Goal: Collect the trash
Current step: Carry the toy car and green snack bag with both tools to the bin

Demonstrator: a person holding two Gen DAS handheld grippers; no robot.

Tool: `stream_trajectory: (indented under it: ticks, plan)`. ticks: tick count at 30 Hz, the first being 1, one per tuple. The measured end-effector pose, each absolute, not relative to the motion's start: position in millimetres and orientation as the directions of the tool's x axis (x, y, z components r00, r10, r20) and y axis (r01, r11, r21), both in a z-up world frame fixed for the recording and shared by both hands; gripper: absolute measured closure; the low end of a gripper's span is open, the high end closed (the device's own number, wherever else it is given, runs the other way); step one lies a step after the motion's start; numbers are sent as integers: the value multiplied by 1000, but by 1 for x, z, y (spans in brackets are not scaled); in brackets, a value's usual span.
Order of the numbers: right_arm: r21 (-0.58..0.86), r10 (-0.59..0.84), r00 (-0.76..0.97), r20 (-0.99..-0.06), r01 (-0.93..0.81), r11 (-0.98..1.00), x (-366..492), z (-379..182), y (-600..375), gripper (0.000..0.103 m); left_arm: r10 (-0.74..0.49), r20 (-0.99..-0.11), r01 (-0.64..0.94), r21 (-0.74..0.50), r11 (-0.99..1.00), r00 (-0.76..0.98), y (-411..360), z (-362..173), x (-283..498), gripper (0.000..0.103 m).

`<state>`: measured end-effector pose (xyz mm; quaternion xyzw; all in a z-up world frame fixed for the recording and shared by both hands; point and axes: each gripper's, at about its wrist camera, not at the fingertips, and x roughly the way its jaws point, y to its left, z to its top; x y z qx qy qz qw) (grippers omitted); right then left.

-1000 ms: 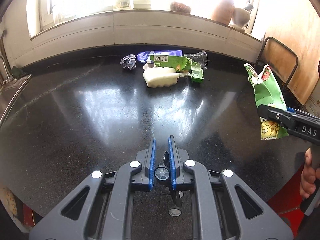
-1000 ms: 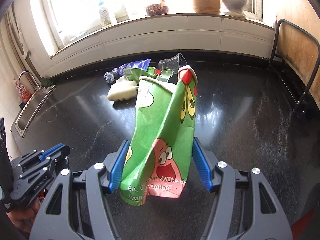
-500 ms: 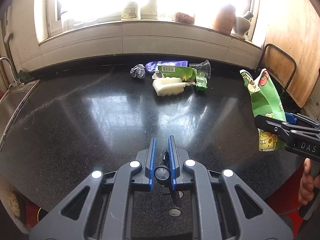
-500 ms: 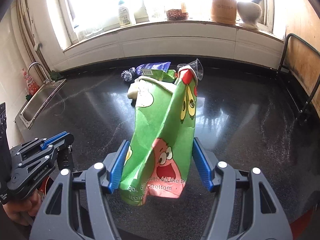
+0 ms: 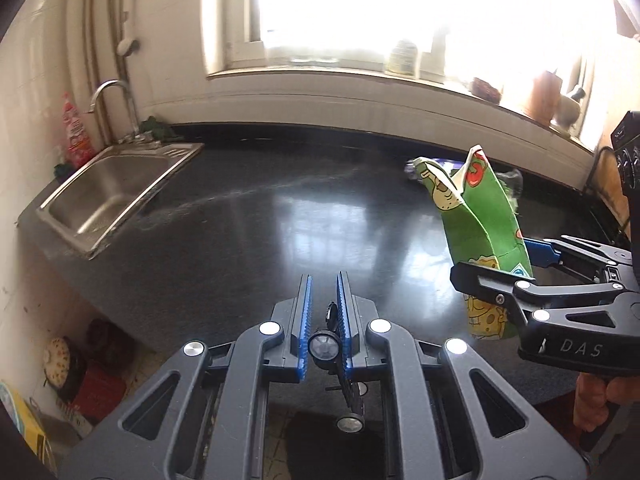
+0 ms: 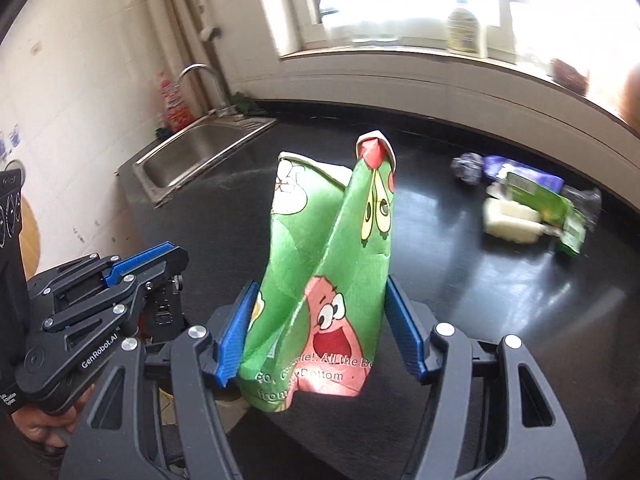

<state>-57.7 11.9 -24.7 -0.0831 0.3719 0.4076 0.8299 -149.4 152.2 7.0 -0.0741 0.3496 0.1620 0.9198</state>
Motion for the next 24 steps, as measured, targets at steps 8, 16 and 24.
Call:
stream_trajectory:
  ticks: [8,16,24]
  plan:
    - [214,704,108,-702,-911,353,-141,-43,162,41,431,-706,-617,-11,787,562,253,-13,-262,91]
    - [245,626,-105,-773,-959,142,-224,-102,259,40,456,-784,-744,-12,668,422,304,-72,-337,91]
    - [238,502,-156,-851,-966,102,-250,-166,309,40,388,-845,-757,-30,653,368,341,-142,-362,91]
